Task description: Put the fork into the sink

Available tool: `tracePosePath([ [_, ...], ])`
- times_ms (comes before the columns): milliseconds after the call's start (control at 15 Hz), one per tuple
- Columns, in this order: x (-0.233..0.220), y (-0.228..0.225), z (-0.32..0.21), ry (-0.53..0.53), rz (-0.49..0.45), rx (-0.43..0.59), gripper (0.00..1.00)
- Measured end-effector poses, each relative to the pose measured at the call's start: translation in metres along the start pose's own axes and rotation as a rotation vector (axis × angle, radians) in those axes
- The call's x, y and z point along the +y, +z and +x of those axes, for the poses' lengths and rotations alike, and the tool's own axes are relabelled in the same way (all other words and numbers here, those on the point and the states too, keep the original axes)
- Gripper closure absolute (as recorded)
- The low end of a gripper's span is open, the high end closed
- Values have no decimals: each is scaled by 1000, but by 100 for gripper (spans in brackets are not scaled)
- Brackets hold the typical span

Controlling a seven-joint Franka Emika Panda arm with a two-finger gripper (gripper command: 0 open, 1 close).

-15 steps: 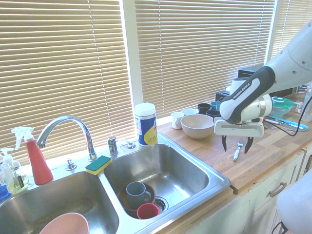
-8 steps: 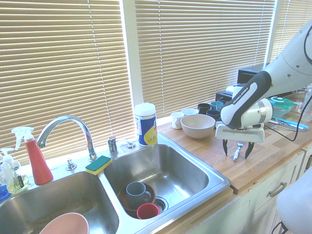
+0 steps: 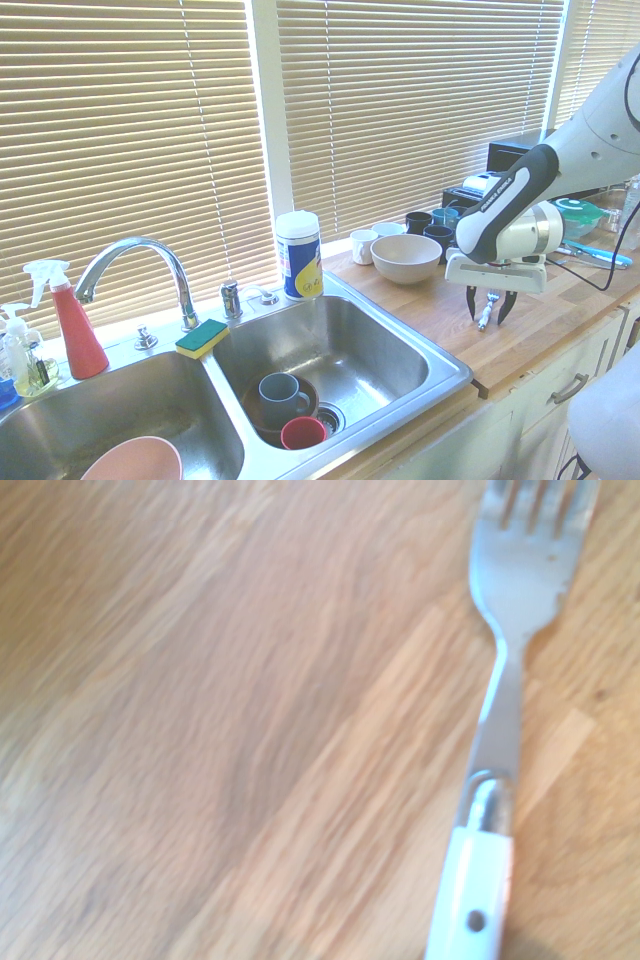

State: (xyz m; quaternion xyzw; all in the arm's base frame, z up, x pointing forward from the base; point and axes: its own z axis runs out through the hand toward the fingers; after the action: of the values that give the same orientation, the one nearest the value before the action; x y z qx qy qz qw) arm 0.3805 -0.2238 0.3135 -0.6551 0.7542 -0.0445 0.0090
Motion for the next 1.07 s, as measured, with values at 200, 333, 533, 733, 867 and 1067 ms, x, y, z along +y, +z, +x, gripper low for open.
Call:
tracePosePath([
  [200, 2, 0, 4, 0, 2, -7, 100],
  [333, 2, 0, 4, 1, 3, -9, 100],
  [533, 2, 0, 5, 1, 3, -9, 100],
  [733, 3, -1, 7, 5, 6, -11, 100],
  [867, 2, -7, 12, -9, 19, -10, 100],
  [1067, -7, -65, 14, -87, 85, -8, 100],
])
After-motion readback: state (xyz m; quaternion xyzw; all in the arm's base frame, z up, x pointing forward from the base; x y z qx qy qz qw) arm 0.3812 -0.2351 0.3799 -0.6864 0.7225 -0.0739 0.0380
